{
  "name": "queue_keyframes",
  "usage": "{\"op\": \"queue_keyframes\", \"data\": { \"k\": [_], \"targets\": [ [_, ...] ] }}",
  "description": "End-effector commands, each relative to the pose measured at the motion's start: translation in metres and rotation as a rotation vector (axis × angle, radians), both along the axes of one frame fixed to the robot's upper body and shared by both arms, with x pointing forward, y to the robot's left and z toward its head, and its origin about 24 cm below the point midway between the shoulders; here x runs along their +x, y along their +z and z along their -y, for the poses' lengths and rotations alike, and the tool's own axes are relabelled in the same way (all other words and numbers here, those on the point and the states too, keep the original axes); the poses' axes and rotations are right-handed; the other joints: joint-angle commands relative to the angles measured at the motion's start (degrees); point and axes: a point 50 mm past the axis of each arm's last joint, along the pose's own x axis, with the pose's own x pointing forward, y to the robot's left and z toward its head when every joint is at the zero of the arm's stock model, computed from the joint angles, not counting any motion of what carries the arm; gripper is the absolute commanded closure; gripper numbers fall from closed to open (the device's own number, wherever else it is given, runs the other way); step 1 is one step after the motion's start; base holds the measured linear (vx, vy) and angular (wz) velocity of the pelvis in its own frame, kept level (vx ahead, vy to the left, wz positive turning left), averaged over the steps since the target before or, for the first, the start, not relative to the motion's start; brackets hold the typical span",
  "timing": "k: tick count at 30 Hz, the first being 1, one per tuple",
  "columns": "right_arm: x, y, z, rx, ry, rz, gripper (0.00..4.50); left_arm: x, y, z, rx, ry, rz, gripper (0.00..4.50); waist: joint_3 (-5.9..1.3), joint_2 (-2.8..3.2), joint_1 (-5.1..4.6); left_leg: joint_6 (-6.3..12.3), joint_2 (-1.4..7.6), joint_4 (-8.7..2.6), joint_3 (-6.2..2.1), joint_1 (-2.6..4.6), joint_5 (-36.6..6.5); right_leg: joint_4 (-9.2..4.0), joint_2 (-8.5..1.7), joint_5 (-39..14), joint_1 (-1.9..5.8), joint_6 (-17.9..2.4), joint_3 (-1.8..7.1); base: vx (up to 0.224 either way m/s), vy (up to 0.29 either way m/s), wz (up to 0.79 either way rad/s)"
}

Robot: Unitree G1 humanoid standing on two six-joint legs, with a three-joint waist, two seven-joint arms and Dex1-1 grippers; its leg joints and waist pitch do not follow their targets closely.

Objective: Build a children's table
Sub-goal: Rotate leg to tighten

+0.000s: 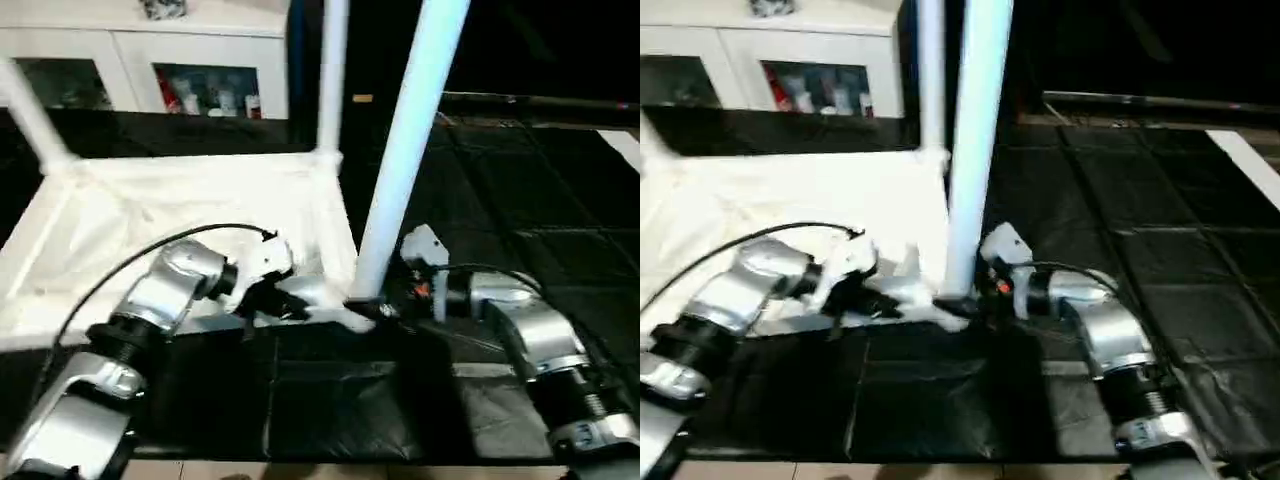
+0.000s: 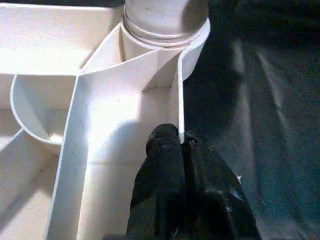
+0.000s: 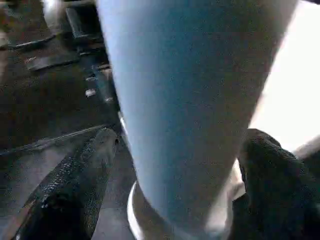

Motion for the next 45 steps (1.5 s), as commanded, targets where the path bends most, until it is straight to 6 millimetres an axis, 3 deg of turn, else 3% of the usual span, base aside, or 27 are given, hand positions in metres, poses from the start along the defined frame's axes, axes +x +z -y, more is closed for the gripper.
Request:
{"op": "queue_keyframes", "data": {
  "k": [1,6,13,14,22,24,26,27,30,31,32,33,34,35,36,37,39,41,44,45],
  "targets": [
    [-0.005,0.002,0.001,0.018,0.075,-0.016,0.8,-0.008,0.002,0.007,0.005,-0.128,-0.018,4.5,-3.61,0.05,0.07,4.65,0.58,-3.59,1.2,0.17,-6.4,-2.67,-2.08,0.2,3.68,-16.9,0.99,0.0,0.0,0.0],
    [-0.007,0.001,0.005,0.008,0.13,-0.041,1.22,-0.015,0.002,0.006,0.009,-0.18,-0.039,4.5,-3.5,-0.19,0.31,3.21,0.69,-3.81,1.2,0.29,-8.3,-2.92,-2.22,-4.1,3.48,-16.2,1.0,0.0,0.0,0.0],
    [-0.012,-0.002,0.001,0.019,0.181,-0.068,1.72,-0.016,0.002,0.008,0.01,-0.191,-0.033,4.5,-3.62,-0.45,0.37,3.25,0.47,-3.67,1.18,0.13,-6.6,-2.78,-2.14,-3.4,3.51,-15.6,0.99,0.0,0.0,0.0],
    [-0.012,-0.002,0.0,0.02,0.188,-0.071,1.97,-0.016,0.002,0.009,0.01,-0.191,-0.031,4.5,-3.67,-0.48,0.41,3.39,0.43,-3.59,1.21,0.14,-6.5,-2.74,-2.13,-3.1,3.54,-15.7,1.0,0.0,0.0,0.0],
    [-0.015,-0.004,-0.003,0.047,0.191,-0.117,2.42,-0.013,0.001,0.009,0.0,-0.122,-0.028,4.5,-3.7,-0.51,0.68,3.52,0.44,-3.53,1.23,0.2,-5.8,-2.65,-2.12,-2.9,3.5,-15.7,0.98,0.0,0.0,0.0],
    [-0.015,-0.006,-0.003,0.056,0.168,-0.128,2.46,-0.011,-0.001,0.009,-0.004,-0.089,-0.031,4.5,-3.66,-0.78,0.62,3.55,0.42,-3.53,1.26,0.12,-5.7,-2.66,-2.07,-2.8,3.54,-15.7,0.99,0.0,0.0,0.0],
    [-0.014,-0.008,-0.005,0.06,0.131,-0.137,2.46,-0.009,-0.002,0.011,-0.011,-0.052,-0.027,4.5,-3.51,-0.79,0.7,3.21,0.42,-3.64,1.24,0.14,-6.7,-2.9,-2.18,-5.0,3.42,-15.3,1.04,0.0,0.0,0.0],
    [-0.011,-0.012,-0.008,0.05,0.045,-0.13,2.46,-0.004,-0.003,0.016,-0.032,0.017,-0.022,4.5,-3.3,-1.21,0.63,2.53,0.41,-3.82,1.25,0.25,-8.7,-3.38,-2.23,-8.6,3.23,-14.3,1.11,0.0,0.0,0.0],
    [-0.007,-0.017,-0.012,0.034,-0.062,-0.12,2.47,0.0,-0.003,0.025,-0.066,0.095,-0.018,4.5,-3.02,-1.01,0.36,0.48,0.36,-4.31,0.9,0.42,-11.8,-4.01,-2.49,-16.0,3.16,-12.2,1.17,0.0,0.0,0.0],
    [-0.003,-0.019,-0.017,0.03,-0.128,-0.121,2.47,0.003,-0.002,0.032,-0.097,0.141,-0.019,4.5,-2.84,-1.0,-0.13,-0.33,0.34,-4.6,0.79,0.39,-13.5,-4.42,-2.37,-20.0,2.98,-10.4,1.17,0.0,0.0,0.0],
    [-0.001,-0.02,-0.022,0.026,-0.176,-0.121,2.48,0.005,-0.002,0.039,-0.121,0.173,-0.019,4.5,-2.81,-0.72,-0.23,-0.6,0.27,-4.6,0.76,0.52,-13.9,-4.57,-2.35,-20.8,2.83,-10.1,1.19,0.0,0.0,0.0],
    [-0.001,-0.02,-0.022,0.026,-0.176,-0.121,2.49,0.005,-0.002,0.039,-0.121,0.173,-0.019,4.5,-2.95,-1.1,-0.52,-0.74,0.16,-4.62,0.58,0.34,-14.0,-4.65,-2.38,-21.7,3.11,-9.4,1.14,0.0,0.0,0.0],
    [0.001,-0.021,-0.027,0.028,-0.211,-0.125,2.5,0.006,-0.002,0.043,-0.133,0.191,-0.021,4.5,-3.07,-1.09,-0.56,-0.71,0.19,-4.68,0.49,0.21,-13.6,-4.55,-2.42,-21.1,3.27,-9.3,1.11,0.0,0.0,0.0],
    [0.005,-0.021,-0.036,0.026,-0.274,-0.128,2.5,0.01,-0.002,0.055,-0.159,0.241,-0.021,4.5,-3.08,-0.71,-0.86,-0.62,0.14,-4.65,0.55,0.09,-12.6,-4.45,-2.31,-19.0,3.17,-9.5,1.23,0.0,0.0,0.0],
    [0.008,-0.021,-0.045,0.02,-0.322,-0.127,2.5,0.013,-0.003,0.067,-0.178,0.291,-0.02,4.5,-3.02,-0.83,-1.17,-0.65,0.02,-4.52,0.8,0.18,-12.5,-4.54,-2.06,-17.9,2.95,-9.8,1.26,0.0,0.0,0.0],
    [0.008,-0.021,-0.045,0.02,-0.322,-0.127,2.51,0.013,-0.003,0.067,-0.178,0.291,-0.02,4.5,-3.19,-1.06,-1.37,-0.9,-0.1,-4.39,0.74,0.28,-12.2,-4.52,-2.08,-17.4,3.04,-10.2,1.19,0.0,0.0,0.0],
    [0.013,-0.021,-0.055,0.008,-0.397,-0.127,2.51,0.017,-0.003,0.08,-0.197,0.361,-0.007,4.5,-3.27,-0.35,-1.51,-0.79,-0.18,-4.33,0.66,0.27,-11.6,-4.53,-2.03,-16.0,3.25,-10.4,1.16,0.0,0.0,0.0],
    [0.015,-0.021,-0.057,0.004,-0.418,-0.127,2.54,0.018,-0.003,0.083,-0.201,0.377,-0.003,4.5,-3.38,-0.63,-1.62,-0.18,-0.24,-4.23,0.72,0.08,-10.6,-4.47,-2.0,-13.9,3.45,-10.8,1.19,0.0,0.0,0.0],
    [0.019,-0.018,-0.068,0.003,-0.446,-0.111,2.54,0.022,0.0,0.093,-0.224,0.431,0.014,4.5,-3.5,-0.29,-1.77,0.03,-0.32,-4.1,0.81,0.1,-9.4,-4.21,-1.81,-10.5,3.46,-11.6,1.14,0.0,0.0,0.0],
    [0.019,-0.018,-0.07,0.005,-0.437,-0.106,1.86,0.022,0.001,0.094,-0.228,0.434,0.016,4.5,-3.58,-0.39,-1.67,0.35,-0.29,-4.06,0.83,0.13,-9.2,-4.19,-1.86,-9.9,3.62,-11.8,1.15,0.0,0.0,0.0]
  ]
}}
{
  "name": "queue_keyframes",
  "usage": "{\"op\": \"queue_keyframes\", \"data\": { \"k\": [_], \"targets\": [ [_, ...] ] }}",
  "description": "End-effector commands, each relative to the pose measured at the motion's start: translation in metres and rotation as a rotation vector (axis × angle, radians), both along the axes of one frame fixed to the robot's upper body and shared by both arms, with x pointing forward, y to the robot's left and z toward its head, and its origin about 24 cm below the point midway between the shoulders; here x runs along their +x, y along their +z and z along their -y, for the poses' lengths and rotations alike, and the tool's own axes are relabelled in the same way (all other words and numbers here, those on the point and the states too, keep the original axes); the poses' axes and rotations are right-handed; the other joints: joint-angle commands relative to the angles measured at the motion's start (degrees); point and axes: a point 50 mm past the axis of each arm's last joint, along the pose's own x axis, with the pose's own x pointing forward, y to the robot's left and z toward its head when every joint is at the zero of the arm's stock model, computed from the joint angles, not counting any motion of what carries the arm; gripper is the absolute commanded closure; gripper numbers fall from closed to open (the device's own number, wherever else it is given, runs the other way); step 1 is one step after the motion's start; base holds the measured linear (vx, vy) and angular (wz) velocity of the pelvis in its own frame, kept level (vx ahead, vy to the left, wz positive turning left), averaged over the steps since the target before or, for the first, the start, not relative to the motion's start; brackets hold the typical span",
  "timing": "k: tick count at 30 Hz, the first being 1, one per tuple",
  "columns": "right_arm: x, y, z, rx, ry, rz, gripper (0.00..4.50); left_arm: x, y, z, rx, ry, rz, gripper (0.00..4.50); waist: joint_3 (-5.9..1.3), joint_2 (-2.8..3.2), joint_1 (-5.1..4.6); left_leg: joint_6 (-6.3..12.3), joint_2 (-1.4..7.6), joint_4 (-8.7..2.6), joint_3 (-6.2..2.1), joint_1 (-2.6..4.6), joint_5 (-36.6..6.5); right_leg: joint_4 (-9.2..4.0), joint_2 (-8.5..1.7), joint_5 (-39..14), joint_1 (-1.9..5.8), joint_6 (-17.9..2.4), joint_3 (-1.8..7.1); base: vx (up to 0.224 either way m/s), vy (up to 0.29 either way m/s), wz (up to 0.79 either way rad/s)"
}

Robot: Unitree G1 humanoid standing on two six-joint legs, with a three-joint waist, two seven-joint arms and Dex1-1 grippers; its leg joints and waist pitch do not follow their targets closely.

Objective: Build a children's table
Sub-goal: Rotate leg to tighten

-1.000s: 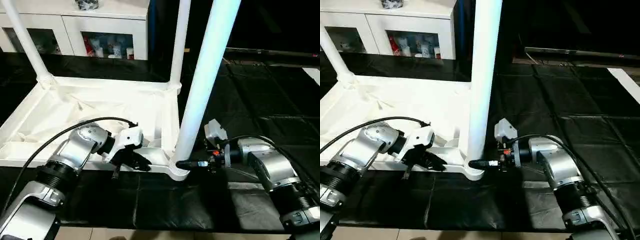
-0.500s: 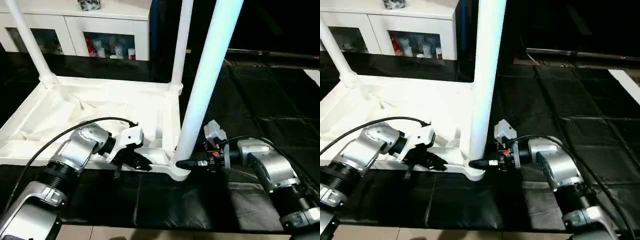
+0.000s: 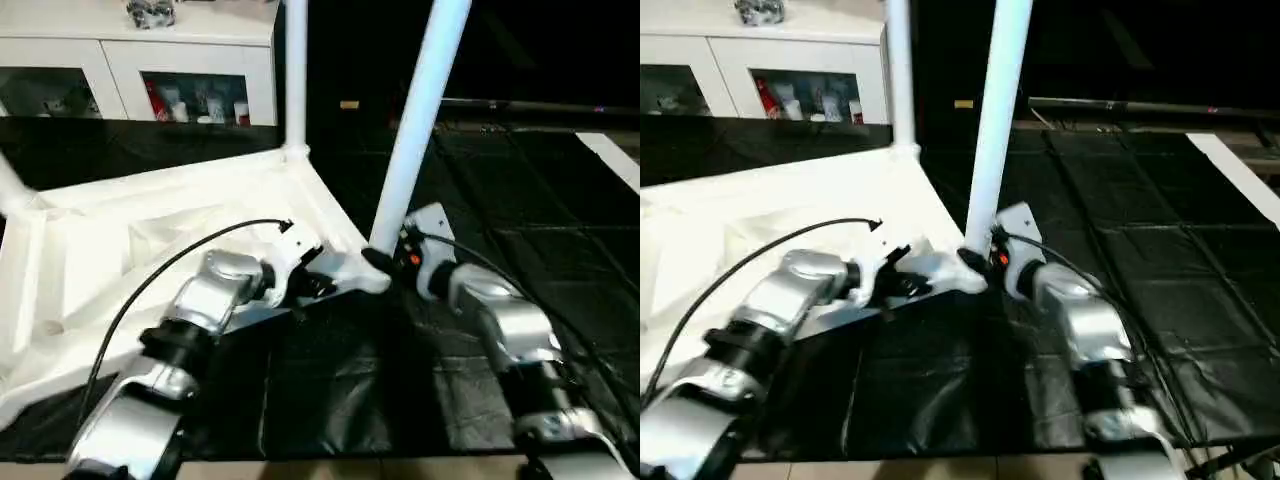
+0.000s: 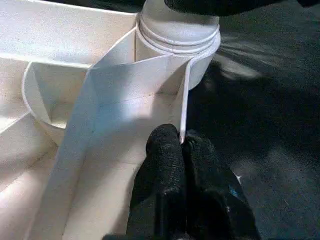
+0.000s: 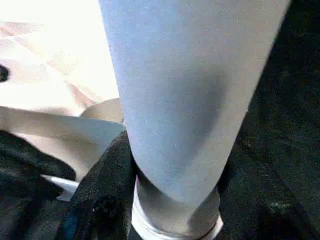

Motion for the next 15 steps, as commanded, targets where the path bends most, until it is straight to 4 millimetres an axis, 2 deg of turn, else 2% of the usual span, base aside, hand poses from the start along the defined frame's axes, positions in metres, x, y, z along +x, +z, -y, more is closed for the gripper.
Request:
{"op": "queue_keyframes", "data": {
  "k": [1,4,5,8,9,11,12,14,15],
  "targets": [
    [-0.016,-0.009,-0.057,0.073,0.232,-0.065,1.86,0.002,0.018,0.039,-0.103,-0.045,0.058,4.5,-3.21,-0.09,0.09,0.56,-0.18,-3.97,0.78,-0.34,-9.2,-4.17,-1.81,-9.5,3.1,-11.8,1.08,0.0,0.0,0.0],
    [-0.02,-0.009,-0.056,0.075,0.26,-0.055,1.73,0.0,0.018,0.034,-0.098,-0.062,0.06,4.5,-3.13,0.1,0.12,0.92,-0.1,-4.1,0.75,-0.34,-9.7,-4.26,-1.83,-9.3,3.14,-12.0,1.04,0.0,0.0,0.0],
    [-0.021,-0.009,-0.055,0.073,0.261,-0.051,1.43,0.0,0.018,0.032,-0.094,-0.069,0.062,4.5,-3.14,0.13,0.1,0.91,-0.05,-4.16,0.73,-0.26,-10.0,-4.26,-1.86,-9.5,3.12,-12.0,1.04,0.0,0.0,0.0],
    [-0.023,-0.009,-0.046,0.071,0.282,-0.043,1.23,-0.002,0.016,0.023,-0.077,-0.101,0.06,4.5,-3.13,0.19,0.11,1.01,0.0,-4.19,0.72,-0.26,-10.5,-4.33,-1.85,-9.7,3.15,-12.0,1.08,0.0,0.0,0.0],
    [-0.025,-0.01,-0.035,0.065,0.304,-0.037,1.23,-0.004,0.015,0.013,-0.061,-0.145,0.056,4.5,-3.19,0.35,0.18,1.24,0.03,-4.19,0.7,-0.3,-10.2,-4.24,-1.87,-8.7,3.24,-12.1,1.07,0.0,0.0,0.0],
    [-0.025,-0.01,-0.035,0.065,0.304,-0.037,0.89,-0.004,0.015,0.013,-0.061,-0.145,0.056,4.5,-3.28,0.35,0.04,1.63,0.06,-4.1,0.72,-0.37,-8.8,-3.93,-1.86,-5.5,3.35,-13.0,1.07,0.0,0.0,0.0],
    [-0.028,-0.009,-0.025,0.065,0.351,-0.027,0.89,-0.007,0.014,0.005,-0.047,-0.193,0.042,4.5,-3.26,0.5,0.02,1.75,0.03,-4.08,0.7,-0.36,-8.5,-3.85,-1.82,-4.6,3.41,-13.6,1.0,0.0,0.0,0.0],
    [-0.029,-0.008,-0.02,0.067,0.386,-0.019,0.75,-0.008,0.014,0.001,-0.035,-0.224,0.04,4.5,-3.3,0.41,0.01,2.26,0.07,-4.0,0.8,-0.31,-8.8,-3.85,-1.82,-4.2,3.49,-14.0,1.01,0.0,0.0,0.0],
    [-0.031,-0.004,-0.009,0.059,0.456,-0.006,0.48,-0.01,0.014,-0.009,-0.002,-0.285,0.027,4.5,-3.22,0.4,-0.02,2.46,0.1,-4.05,0.83,-0.3,-9.0,-3.89,-1.84,-4.4,3.41,-14.3,1.0,0.0,0.0,0.0]
  ]
}}
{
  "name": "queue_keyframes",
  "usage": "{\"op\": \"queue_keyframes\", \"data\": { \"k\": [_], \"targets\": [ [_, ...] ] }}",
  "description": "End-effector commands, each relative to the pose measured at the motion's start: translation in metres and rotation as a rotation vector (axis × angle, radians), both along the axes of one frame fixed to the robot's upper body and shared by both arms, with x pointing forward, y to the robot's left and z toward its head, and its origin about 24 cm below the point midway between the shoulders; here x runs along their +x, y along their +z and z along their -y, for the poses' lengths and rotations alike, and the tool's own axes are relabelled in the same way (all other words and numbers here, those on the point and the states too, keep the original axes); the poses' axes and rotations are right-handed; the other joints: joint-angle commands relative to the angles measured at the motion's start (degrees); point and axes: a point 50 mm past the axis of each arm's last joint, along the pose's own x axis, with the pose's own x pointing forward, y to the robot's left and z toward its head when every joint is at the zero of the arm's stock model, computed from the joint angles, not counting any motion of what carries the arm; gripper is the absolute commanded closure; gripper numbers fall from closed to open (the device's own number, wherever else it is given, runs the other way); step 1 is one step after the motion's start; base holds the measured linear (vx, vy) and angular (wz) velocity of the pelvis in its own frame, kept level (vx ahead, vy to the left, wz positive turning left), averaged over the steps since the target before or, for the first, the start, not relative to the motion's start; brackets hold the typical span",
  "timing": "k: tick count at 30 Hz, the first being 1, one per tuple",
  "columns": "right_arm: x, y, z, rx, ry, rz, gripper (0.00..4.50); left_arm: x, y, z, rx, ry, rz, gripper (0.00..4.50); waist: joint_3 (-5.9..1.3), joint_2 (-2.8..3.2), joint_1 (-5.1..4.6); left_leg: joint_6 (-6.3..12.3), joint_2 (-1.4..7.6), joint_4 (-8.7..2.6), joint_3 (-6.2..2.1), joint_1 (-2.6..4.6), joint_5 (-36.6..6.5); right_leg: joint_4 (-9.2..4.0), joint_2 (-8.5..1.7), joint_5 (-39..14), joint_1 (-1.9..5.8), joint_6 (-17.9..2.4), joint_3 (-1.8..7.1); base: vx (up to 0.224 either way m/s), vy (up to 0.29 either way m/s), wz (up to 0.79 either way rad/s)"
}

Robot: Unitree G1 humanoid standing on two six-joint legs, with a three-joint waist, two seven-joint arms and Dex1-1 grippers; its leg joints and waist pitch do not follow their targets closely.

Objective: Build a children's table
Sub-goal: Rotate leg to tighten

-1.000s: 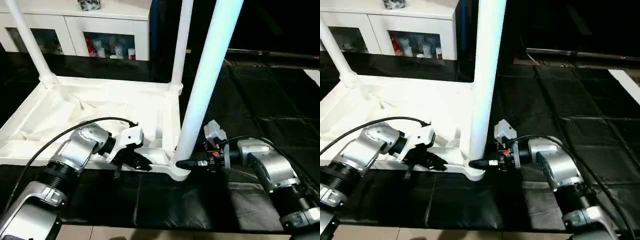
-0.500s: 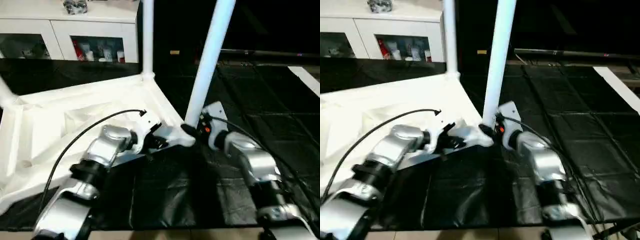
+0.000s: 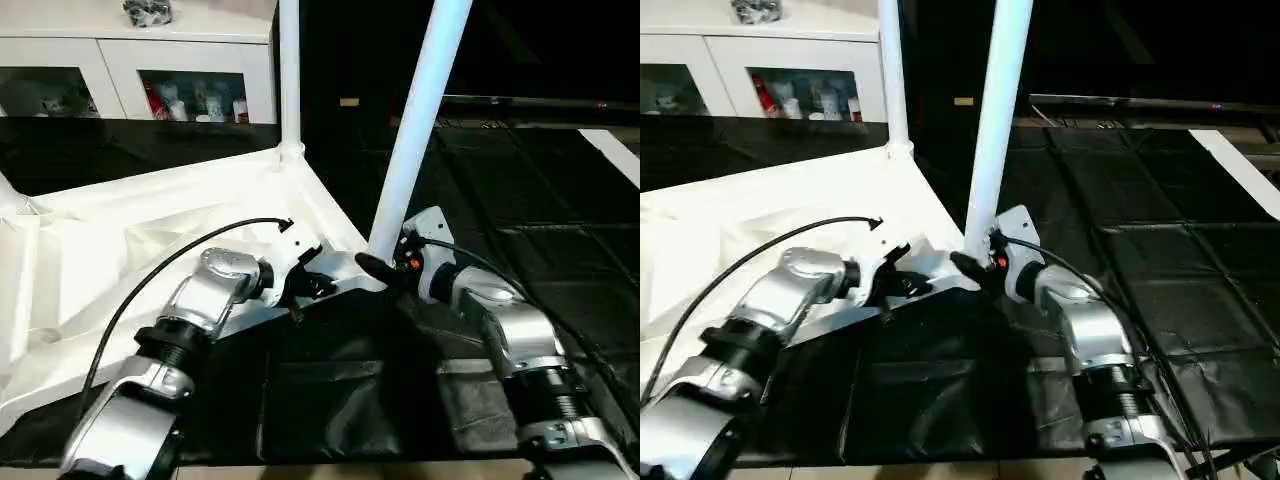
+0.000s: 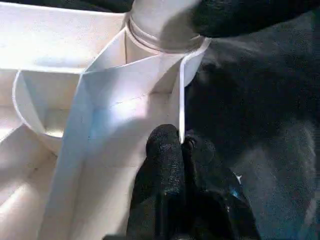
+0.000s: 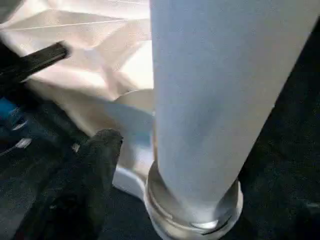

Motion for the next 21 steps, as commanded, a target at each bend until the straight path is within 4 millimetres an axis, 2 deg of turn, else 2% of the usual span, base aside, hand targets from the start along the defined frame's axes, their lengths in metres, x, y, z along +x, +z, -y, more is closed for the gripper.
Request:
{"op": "queue_keyframes", "data": {
  "k": [1,2,5,6,7,9,11,12,14,17,18,21],
  "targets": [
    [-0.014,-0.005,-0.018,0.036,0.224,-0.036,0.48,-0.004,0.01,0.009,-0.024,-0.137,0.024,4.5,-3.28,0.18,0.13,2.78,0.08,-3.59,0.86,-0.22,-9.9,-3.8,-1.89,-5.6,3.52,-14.4,1.08,0.0,0.0,0.0],
    [-0.014,-0.003,-0.011,0.023,0.256,-0.025,0.48,-0.005,0.011,0.002,-0.004,-0.178,0.016,4.5,-3.19,0.31,0.19,2.81,0.13,-3.63,0.83,-0.19,-10.3,-3.84,-1.95,-6.1,3.39,-14.5,1.09,0.0,0.0,0.0],
    [-0.014,-0.002,-0.008,0.019,0.265,-0.022,0.28,-0.006,0.012,0.0,0.002,-0.195,0.014,4.5,-3.15,0.34,0.19,2.28,0.26,-3.76,0.78,-0.15,-10.8,-3.87,-2.08,-7.6,3.33,-14.6,1.09,0.0,0.0,0.0],
    [-0.013,0.002,-0.002,0.008,0.301,-0.011,0.28,-0.01,0.013,-0.007,0.007,-0.254,0.003,4.5,-3.16,0.39,0.26,2.23,0.29,-3.72,0.84,-0.02,-10.7,-3.85,-2.05,-7.5,3.21,-14.7,1.12,0.0,0.0,0.0],
    [-0.013,0.003,0.0,0.003,0.319,-0.006,0.28,-0.012,0.014,-0.011,0.009,-0.282,-0.003,4.5,-3.31,0.43,0.39,2.32,0.37,-3.67,0.77,0.02,-10.5,-3.67,-2.14,-6.6,3.3,-15.1,1.12,0.0,0.0,0.0],
    [-0.014,0.007,0.006,-0.002,0.374,0.001,0.28,-0.017,0.015,-0.017,0.017,-0.34,-0.026,4.5,-3.52,0.5,0.53,3.16,0.42,-3.41,0.87,-0.1,-8.2,-2.97,-1.95,-1.1,3.39,-16.5,1.02,0.0,0.0,0.0],
    [-0.015,0.008,0.01,0.008,0.42,-0.013,0.28,-0.022,0.014,-0.021,0.034,-0.391,-0.042,4.5,-3.54,0.51,0.66,3.68,0.4,-3.27,0.97,-0.12,-7.2,-2.75,-1.87,0.9,3.37,-17.1,0.94,0.0,0.0,0.0],
    [-0.017,0.008,0.01,0.02,0.454,-0.031,0.28,-0.025,0.013,-0.023,0.039,-0.43,-0.051,4.5,-3.54,0.48,1.02,4.38,0.36,-3.13,1.07,-0.2,-6.4,-2.64,-1.83,2.0,3.44,-17.5,0.89,0.0,0.0,0.0],
    [-0.017,0.008,0.01,0.026,0.471,-0.04,0.44,-0.027,0.013,-0.023,0.038,-0.445,-0.058,4.5,-3.46,0.51,1.43,4.37,0.48,-3.18,1.15,-0.12,-7.1,-2.72,-1.92,0.3,3.35,-17.4,0.86,0.0,0.0,0.0],
    [-0.018,0.007,0.011,0.025,0.48,-0.051,0.66,-0.029,0.014,-0.023,0.04,-0.48,-0.061,4.5,-3.35,0.55,1.94,3.38,0.58,-3.27,1.16,-0.01,-8.5,-2.83,-2.02,-2.6,3.12,-16.9,0.92,0.0,0.0,0.0],
    [-0.018,0.007,0.011,0.031,0.495,-0.061,0.85,-0.03,0.014,-0.024,0.043,-0.496,-0.06,4.5,-3.26,0.64,2.0,2.82,0.64,-3.4,1.1,-0.01,-9.7,-2.95,-2.07,-4.1,3.07,-16.6,0.92,0.0,0.0,0.0],
    [-0.02,0.005,0.01,0.035,0.523,-0.072,1.0,-0.032,0.014,-0.024,0.054,-0.517,-0.061,4.5,-3.3,0.52,1.99,2.17,0.59,-3.47,1.03,-0.06,-10.5,-3.02,-2.07,-5.5,3.12,-16.0,0.94,0.0,0.0,0.0]
  ]
}}
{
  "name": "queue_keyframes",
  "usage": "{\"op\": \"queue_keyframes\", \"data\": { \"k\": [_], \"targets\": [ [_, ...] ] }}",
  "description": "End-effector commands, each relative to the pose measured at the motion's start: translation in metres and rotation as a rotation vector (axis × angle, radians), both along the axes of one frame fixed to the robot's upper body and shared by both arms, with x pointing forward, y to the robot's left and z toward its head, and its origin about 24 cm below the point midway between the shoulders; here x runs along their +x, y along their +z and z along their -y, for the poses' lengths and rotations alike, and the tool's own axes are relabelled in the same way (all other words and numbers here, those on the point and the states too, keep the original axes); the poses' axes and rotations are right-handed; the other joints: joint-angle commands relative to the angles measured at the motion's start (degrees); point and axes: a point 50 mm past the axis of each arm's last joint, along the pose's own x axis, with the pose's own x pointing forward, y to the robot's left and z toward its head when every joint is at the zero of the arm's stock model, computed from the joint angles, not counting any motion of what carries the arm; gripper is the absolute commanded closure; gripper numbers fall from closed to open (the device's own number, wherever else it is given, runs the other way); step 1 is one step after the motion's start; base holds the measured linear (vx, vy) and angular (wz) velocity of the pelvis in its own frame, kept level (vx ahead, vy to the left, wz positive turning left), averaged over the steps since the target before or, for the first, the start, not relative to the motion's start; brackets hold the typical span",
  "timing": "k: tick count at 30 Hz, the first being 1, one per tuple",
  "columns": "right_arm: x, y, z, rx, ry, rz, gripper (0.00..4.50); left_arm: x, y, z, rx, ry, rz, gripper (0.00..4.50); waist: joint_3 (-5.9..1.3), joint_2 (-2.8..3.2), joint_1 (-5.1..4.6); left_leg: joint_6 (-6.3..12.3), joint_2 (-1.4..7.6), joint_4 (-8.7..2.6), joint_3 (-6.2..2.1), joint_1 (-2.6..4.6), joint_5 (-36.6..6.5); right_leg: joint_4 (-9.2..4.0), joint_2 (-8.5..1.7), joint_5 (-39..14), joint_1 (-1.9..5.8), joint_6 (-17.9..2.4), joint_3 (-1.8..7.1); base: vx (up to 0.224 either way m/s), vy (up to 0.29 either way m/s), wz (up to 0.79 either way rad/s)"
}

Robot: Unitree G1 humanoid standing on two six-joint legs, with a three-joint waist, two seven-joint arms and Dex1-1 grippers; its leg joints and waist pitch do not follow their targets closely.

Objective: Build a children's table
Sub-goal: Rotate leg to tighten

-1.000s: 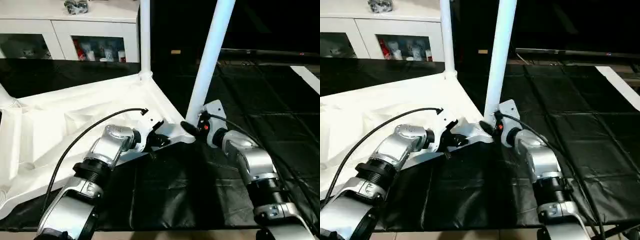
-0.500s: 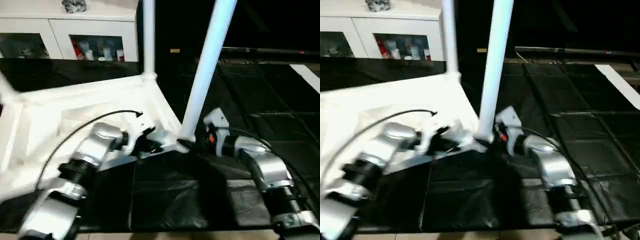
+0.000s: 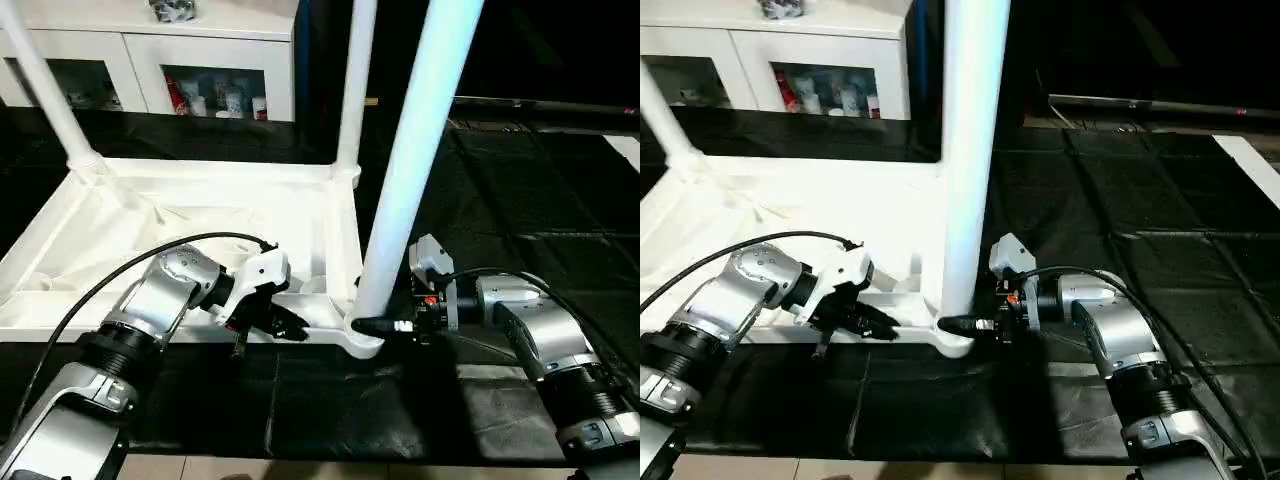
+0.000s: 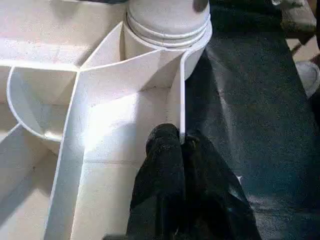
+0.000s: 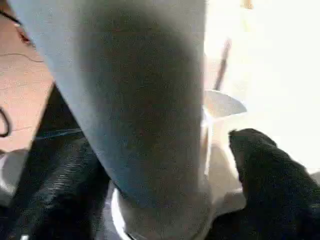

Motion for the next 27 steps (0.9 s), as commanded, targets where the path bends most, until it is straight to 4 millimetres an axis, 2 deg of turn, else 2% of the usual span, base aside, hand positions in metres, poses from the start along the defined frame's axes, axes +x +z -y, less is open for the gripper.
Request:
{"op": "queue_keyframes", "data": {
  "k": [1,8,14,16,19,22,24,25,26,27],
  "targets": [
    [0.001,0.001,0.001,0.006,0.014,-0.01,1.13,-0.007,0.003,0.01,-0.014,-0.118,-0.013,4.5,-3.42,0.37,-0.22,2.11,0.53,-3.98,1.02,0.25,-10.5,-3.28,-2.0,-5.6,3.37,-15.8,0.97,0.0,0.0,0.0],
    [-0.002,0.0,-0.001,0.019,0.056,-0.038,1.59,-0.008,0.003,0.008,-0.008,-0.123,-0.011,4.5,-3.57,0.39,-0.18,2.52,0.41,-3.79,1.04,0.09,-8.5,-3.04,-1.91,-2.9,3.47,-16.2,0.91,0.0,0.0,0.0],
    [-0.004,-0.001,-0.001,0.027,0.067,-0.058,2.12,-0.009,0.002,0.008,-0.004,-0.121,-0.011,4.5,-3.54,0.42,-0.19,2.28,0.4,-3.83,1.04,0.13,-9.2,-3.15,-1.92,-4.1,3.46,-16.1,0.91,0.0,0.0,0.0],
    [-0.004,-0.002,-0.002,0.03,0.07,-0.062,2.26,-0.008,0.001,0.008,-0.012,-0.108,-0.019,4.5,-3.46,0.66,-0.17,2.0,0.43,-3.92,0.98,0.18,-9.5,-3.21,-1.96,-4.7,3.4,-15.9,0.93,0.0,0.0,0.0],
    [-0.005,-0.003,-0.004,0.048,0.057,-0.065,2.36,-0.005,-0.001,0.013,-0.03,-0.059,-0.018,4.5,-3.45,0.41,-0.29,1.73,0.41,-3.92,1.03,0.24,-10.2,-3.31,-1.9,-5.5,3.41,-15.8,0.95,0.0,0.0,0.0],
    [-0.007,-0.003,-0.009,0.069,0.041,-0.062,2.39,-0.001,-0.004,0.017,-0.038,-0.008,-0.009,4.5,-3.41,0.34,-0.26,1.57,0.37,-3.94,1.02,0.35,-10.8,-3.48,-1.97,-6.9,3.37,-15.5,1.03,0.0,0.0,0.0],
    [-0.002,-0.008,-0.014,0.041,-0.054,-0.043,2.41,0.005,-0.006,0.026,-0.058,0.078,0.01,4.5,-3.26,0.31,-0.38,1.32,0.3,-4.03,1.0,0.25,-11.0,-3.67,-1.92,-7.9,3.31,-15.0,1.06,0.0,0.0,0.0],
    [0.001,-0.011,-0.016,0.03,-0.112,-0.037,2.41,0.009,-0.006,0.03,-0.072,0.126,0.016,4.5,-3.18,0.2,-0.52,0.86,0.18,-4.11,0.93,0.2,-11.5,-3.81,-1.93,-9.7,3.32,-14.4,1.05,0.0,0.0,0.0],
    [0.007,-0.013,-0.019,0.017,-0.193,-0.032,2.43,0.014,-0.006,0.037,-0.092,0.19,0.027,4.5,-3.13,0.31,-0.78,0.21,0.09,-4.24,0.83,0.2,-12.4,-4.09,-1.99,-12.2,3.33,-13.7,1.01,0.0,0.0,0.0],
    [0.008,-0.013,-0.019,0.016,-0.198,-0.032,2.43,0.014,-0.006,0.038,-0.093,0.194,0.028,4.5,-3.09,0.43,-1.07,-0.37,0.02,-4.28,0.81,0.3,-13.1,-4.35,-1.96,-14.3,3.2,-12.9,1.04,0.0,0.0,0.0]
  ]
}}
